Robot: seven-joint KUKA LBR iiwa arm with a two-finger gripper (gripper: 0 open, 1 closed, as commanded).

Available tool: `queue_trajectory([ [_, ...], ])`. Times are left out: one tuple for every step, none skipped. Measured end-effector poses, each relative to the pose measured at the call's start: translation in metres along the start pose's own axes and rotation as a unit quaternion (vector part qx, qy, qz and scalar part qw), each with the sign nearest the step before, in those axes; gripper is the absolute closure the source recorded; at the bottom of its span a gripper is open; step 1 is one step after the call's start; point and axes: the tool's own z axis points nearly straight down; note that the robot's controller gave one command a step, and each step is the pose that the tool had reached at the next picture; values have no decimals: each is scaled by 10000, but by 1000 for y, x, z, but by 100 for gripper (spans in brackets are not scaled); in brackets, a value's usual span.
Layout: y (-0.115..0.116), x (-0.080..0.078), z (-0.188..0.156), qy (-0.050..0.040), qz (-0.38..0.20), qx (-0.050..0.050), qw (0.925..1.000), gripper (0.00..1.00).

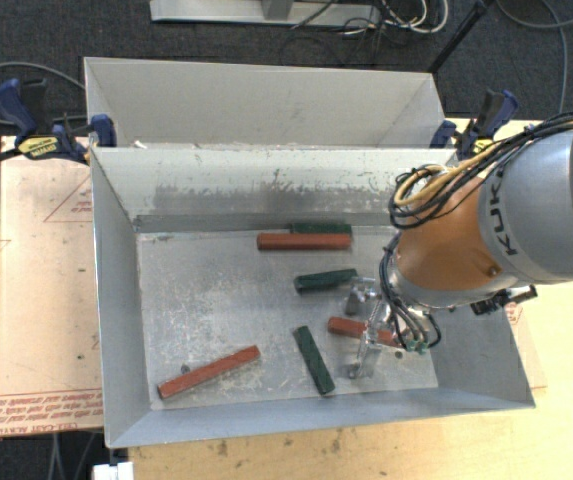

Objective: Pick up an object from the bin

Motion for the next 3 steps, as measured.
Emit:
queue_trajectory([
  [1,0,0,-22,-6,-1,10000,0],
  [1,-1,0,-27,-10,1,10000,0],
  [1,-1,0,-25,-16,1,10000,0],
])
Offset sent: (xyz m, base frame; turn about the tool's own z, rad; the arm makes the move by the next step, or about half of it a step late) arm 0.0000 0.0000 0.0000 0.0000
